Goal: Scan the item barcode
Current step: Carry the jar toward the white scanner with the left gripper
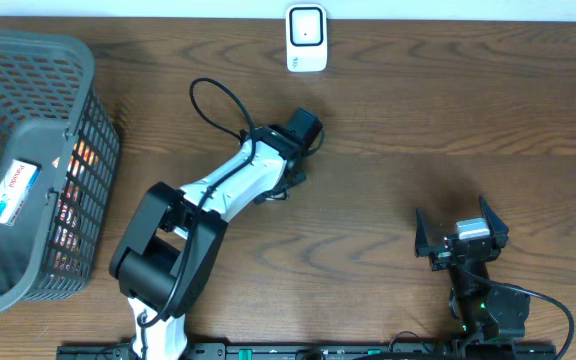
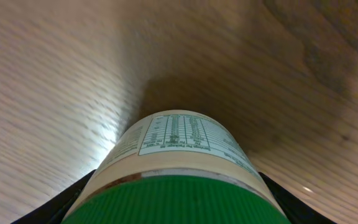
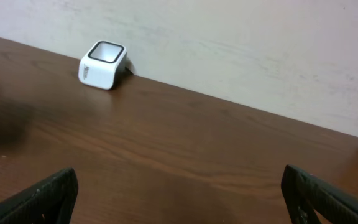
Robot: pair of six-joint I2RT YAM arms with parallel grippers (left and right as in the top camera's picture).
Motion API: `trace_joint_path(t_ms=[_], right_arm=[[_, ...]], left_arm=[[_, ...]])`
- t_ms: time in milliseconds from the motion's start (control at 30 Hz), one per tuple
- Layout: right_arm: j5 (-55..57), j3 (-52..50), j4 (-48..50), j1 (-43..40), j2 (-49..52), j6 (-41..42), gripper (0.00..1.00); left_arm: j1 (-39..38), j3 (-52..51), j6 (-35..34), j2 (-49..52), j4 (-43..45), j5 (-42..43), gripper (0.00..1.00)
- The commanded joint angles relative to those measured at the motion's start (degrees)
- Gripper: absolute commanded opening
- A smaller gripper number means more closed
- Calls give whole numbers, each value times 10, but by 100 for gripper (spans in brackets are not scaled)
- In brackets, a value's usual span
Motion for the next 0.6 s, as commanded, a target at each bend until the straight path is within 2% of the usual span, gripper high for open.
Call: trace_joint_path(t_ms=[0,100,200,333,400,567], right_arm=[[2,0,-2,5,-2,9,99],[2,0,-2,5,-2,9,99],[2,0,-2,5,-2,9,99],[2,0,-2,5,-1,9,99],[2,0,-2,5,-2,9,99],[2,0,-2,5,-2,9,99]], left_arm=[[15,4,91,-2,-2,-31,66],[28,4,125,-2,-5,-31,66],[40,4,126,-2,-11,-31,67],[42,4,80,-2,-20,-31,67],[42,4,52,-2,-19,-31,70],[42,4,37,-2,-17,-31,71]])
